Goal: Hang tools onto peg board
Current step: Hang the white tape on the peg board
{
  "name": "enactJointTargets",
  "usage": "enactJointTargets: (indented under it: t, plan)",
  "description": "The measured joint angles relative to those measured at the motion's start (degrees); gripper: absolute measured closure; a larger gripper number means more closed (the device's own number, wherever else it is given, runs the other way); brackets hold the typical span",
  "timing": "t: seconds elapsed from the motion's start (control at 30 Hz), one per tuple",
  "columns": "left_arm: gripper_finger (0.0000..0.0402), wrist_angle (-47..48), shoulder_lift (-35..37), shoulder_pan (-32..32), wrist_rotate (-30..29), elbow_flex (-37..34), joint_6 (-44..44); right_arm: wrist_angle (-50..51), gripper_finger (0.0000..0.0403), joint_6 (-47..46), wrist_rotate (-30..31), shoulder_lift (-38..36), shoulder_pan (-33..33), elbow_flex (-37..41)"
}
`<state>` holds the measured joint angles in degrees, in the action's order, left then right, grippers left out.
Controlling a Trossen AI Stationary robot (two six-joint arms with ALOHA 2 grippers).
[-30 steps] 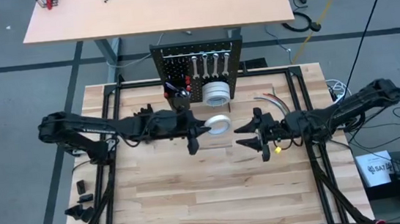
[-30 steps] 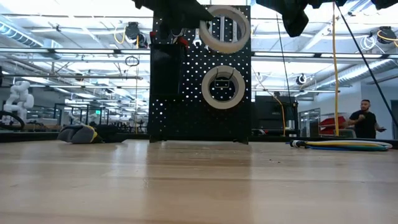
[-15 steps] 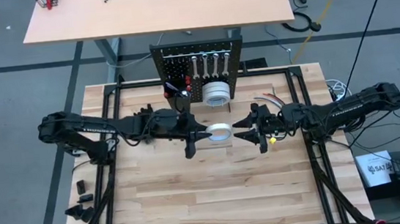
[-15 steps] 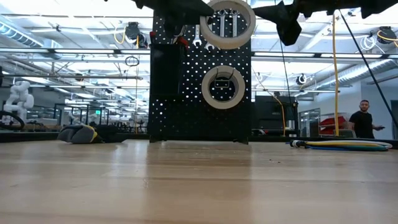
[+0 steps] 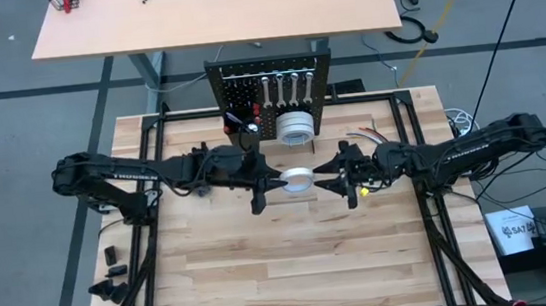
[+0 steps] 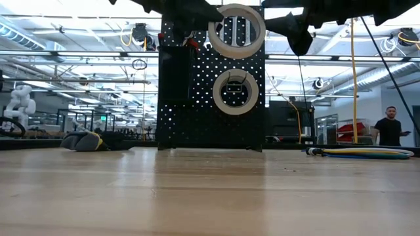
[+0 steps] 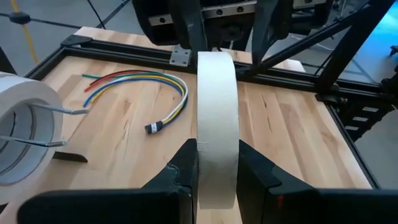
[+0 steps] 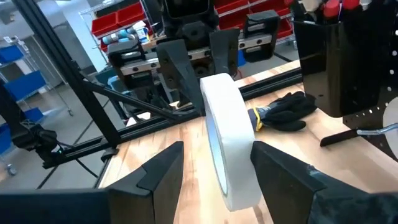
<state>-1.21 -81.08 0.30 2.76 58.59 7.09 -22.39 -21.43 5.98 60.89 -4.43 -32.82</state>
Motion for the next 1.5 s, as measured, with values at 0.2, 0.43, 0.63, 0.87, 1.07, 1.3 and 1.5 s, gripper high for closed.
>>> enactJointTargets:
  t: [0.2, 0.43, 0.63, 0.87, 1.07, 1.3, 1.5]
  plan:
    - [0.034, 0.86, 0.02, 0.75, 1.4, 0.02, 1.32, -0.12, 0.0216, 2.68, 0.72, -3.84, 0.0, 0.0]
    - [0.034, 1.17, 0.02, 0.8, 2.19, 0.02, 1.42, 0.55, 0.0215, 7.5, 6.45, -6.15, 0.01, 0.0]
    - [0.034, -0.63, 0.02, 0.8, 2.17, 0.02, 1.4, 0.87, 0.0215, 4.9, 6.12, -6.13, -0.02, 0.0]
    - [0.034, -2.06, 0.02, 0.8, 3.25, 0.02, 1.31, 1.97, 0.0215, 7.3, 6.14, -6.12, 0.0, 0.0]
    - [0.034, -3.2, 0.02, 0.81, 3.85, 0.02, 1.01, 1.55, 0.0215, 6.71, 5.54, -4.14, -0.02, 0.0]
    - [0.034, -3.03, 0.02, 0.83, 4.51, 0.02, -0.19, -0.55, 0.0215, 2.5, 1.88, -0.88, -0.02, 0.0]
    - [0.034, -1.79, 0.02, 1.32, 3.36, 0.11, -0.11, -0.51, 0.0215, 1.28, -0.31, -3.06, 0.0, 0.01]
